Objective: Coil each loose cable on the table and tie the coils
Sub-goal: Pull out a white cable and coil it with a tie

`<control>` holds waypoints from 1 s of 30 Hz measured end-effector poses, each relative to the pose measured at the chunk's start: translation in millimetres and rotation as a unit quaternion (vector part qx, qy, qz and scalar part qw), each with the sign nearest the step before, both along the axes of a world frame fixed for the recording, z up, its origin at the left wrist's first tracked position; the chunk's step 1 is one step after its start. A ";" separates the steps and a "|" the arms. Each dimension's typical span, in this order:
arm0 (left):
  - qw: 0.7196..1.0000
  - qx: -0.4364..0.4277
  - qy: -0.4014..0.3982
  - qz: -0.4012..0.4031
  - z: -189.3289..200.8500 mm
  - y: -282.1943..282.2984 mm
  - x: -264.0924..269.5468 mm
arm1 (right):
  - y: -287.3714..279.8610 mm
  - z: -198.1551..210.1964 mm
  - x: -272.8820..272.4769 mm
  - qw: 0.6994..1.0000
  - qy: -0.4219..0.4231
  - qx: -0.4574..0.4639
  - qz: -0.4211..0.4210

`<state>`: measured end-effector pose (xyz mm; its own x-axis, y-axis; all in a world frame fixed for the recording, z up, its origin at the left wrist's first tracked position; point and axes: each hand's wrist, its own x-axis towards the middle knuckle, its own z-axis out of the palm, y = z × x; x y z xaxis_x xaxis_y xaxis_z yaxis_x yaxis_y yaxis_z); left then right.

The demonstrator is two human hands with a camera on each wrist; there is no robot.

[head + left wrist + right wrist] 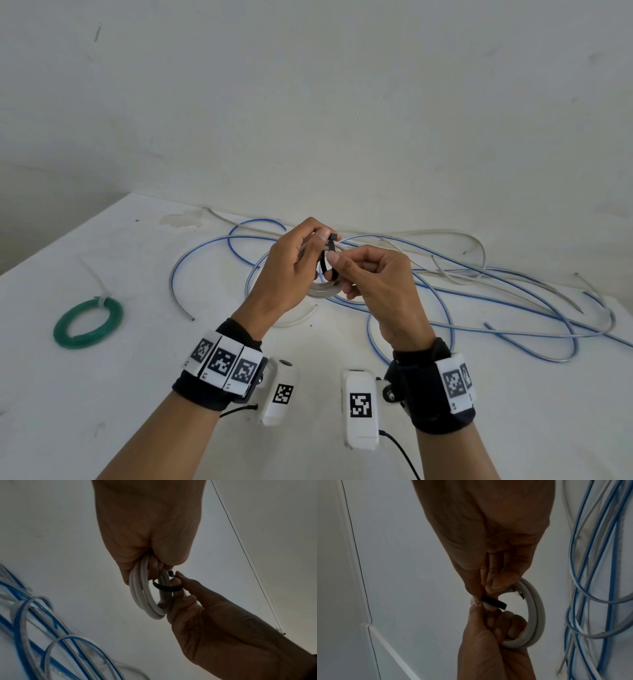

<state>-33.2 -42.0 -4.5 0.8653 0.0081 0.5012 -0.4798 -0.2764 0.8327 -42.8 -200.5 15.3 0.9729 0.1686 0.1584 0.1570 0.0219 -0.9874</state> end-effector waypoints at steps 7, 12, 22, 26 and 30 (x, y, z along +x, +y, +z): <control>1.000 -0.015 0.007 0.000 0.1 0.4 0.7 | -0.3 2.9 -2.2 1.000 0.011 0.027 0.001; 1.000 0.000 0.009 -0.005 0.9 -1.3 -0.8 | -0.5 2.3 -1.3 1.000 0.009 0.024 -0.002; 0.997 0.060 0.007 -0.042 1.3 -8.1 -8.2 | 0.1 2.0 0.2 0.994 0.002 0.075 -0.077; 0.997 0.049 0.014 -0.057 -0.8 -4.0 -3.6 | 3.3 -0.3 1.8 0.998 -0.017 0.025 -0.054; 0.997 0.049 0.017 -0.061 -0.4 -6.9 -5.3 | 2.2 -3.7 3.2 0.996 -0.038 0.017 -0.078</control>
